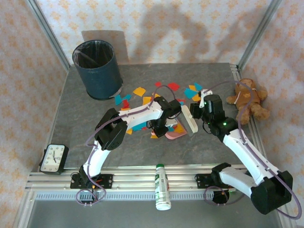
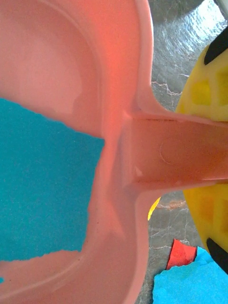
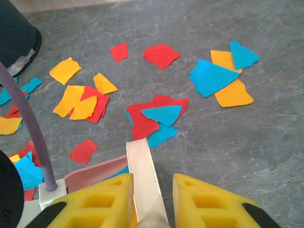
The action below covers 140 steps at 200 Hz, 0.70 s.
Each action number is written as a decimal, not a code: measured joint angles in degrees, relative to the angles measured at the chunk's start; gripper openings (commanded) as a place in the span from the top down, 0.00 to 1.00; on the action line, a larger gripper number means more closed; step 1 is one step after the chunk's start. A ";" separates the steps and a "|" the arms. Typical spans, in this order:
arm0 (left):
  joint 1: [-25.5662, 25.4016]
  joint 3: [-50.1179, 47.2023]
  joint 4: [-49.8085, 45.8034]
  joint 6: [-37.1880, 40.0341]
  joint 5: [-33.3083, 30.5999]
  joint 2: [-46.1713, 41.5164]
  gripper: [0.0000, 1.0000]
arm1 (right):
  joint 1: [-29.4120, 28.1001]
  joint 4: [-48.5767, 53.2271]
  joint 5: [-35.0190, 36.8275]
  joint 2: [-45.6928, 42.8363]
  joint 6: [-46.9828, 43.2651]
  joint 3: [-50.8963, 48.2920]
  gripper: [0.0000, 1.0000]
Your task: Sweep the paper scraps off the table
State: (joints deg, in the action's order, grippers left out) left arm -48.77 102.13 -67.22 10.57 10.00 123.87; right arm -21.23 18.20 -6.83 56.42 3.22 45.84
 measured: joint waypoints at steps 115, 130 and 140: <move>0.17 -9.90 9.05 -0.90 0.11 -11.32 1.00 | 0.00 1.51 15.67 -5.03 2.84 -1.09 1.00; 0.68 -10.91 10.05 -1.53 0.52 -13.27 1.00 | 0.00 1.60 16.11 -5.38 3.02 -1.62 1.00; 1.46 -11.39 10.51 -1.79 1.38 -14.67 1.00 | 0.00 1.73 16.11 -5.68 3.04 -1.97 1.00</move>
State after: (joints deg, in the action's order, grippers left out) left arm -47.31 90.74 -56.71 8.78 11.38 109.21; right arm -21.23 19.92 9.28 50.74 6.26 43.88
